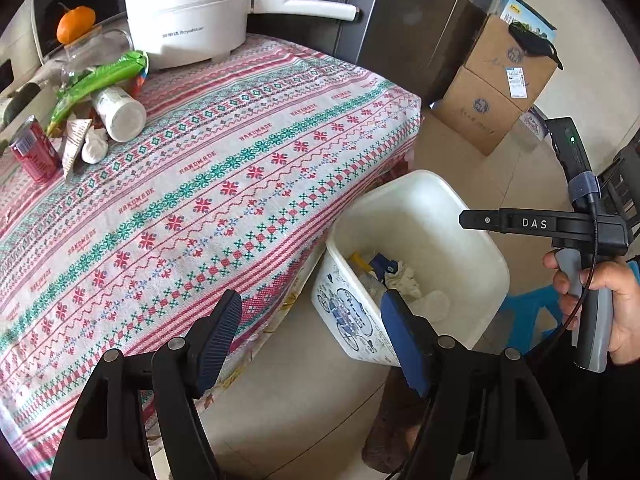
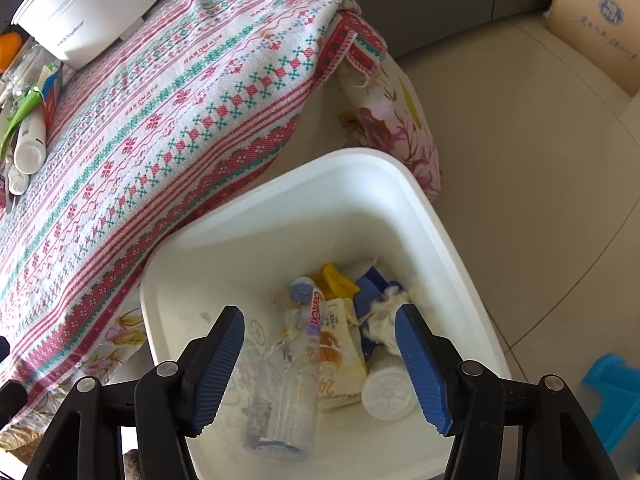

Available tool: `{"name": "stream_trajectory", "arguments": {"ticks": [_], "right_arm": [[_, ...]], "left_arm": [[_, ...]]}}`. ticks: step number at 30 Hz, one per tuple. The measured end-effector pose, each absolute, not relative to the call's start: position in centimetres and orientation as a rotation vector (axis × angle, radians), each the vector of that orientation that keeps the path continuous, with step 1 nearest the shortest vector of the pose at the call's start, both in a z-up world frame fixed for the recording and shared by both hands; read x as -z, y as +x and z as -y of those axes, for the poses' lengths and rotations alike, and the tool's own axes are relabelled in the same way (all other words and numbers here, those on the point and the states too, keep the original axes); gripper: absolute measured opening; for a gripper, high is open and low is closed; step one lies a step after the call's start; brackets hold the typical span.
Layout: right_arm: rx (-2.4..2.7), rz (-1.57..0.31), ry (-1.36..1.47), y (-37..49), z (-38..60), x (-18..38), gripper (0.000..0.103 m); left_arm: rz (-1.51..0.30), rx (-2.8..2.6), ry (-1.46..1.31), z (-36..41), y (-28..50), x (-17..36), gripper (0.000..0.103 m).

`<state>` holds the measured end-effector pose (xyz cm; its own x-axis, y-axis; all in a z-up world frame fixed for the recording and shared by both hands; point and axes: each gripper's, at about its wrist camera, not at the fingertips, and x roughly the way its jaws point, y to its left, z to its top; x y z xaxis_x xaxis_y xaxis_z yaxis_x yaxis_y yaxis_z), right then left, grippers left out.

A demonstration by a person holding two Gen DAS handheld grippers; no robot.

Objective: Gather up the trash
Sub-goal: 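Move both tools back to the table toward the red can and white tube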

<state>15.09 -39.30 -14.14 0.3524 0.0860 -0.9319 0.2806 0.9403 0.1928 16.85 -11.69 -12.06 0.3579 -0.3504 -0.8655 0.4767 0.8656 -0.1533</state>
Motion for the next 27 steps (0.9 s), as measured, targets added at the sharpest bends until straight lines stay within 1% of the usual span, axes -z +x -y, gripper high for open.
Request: {"name": "stream_trajectory", "arguments": {"ticks": [12,22,27], "right_arm": [[0.084,-1.18,0.281,16.2,35.9,12.7,0.073],[0.04,-1.157,0.117,18.7,31.3,11.4,0.077],[-0.018,-1.128,0.009,20.8,28.3,10.1,0.079]], "left_arm": [[-1.064,0.466,0.088,7.6,17.3,11.3,0.077],[-1.05,0.285,-0.03,0.2,20.9,10.7,0.083],[-0.98,0.168,-0.036,-3.7,23.8,10.2,0.087]]}}
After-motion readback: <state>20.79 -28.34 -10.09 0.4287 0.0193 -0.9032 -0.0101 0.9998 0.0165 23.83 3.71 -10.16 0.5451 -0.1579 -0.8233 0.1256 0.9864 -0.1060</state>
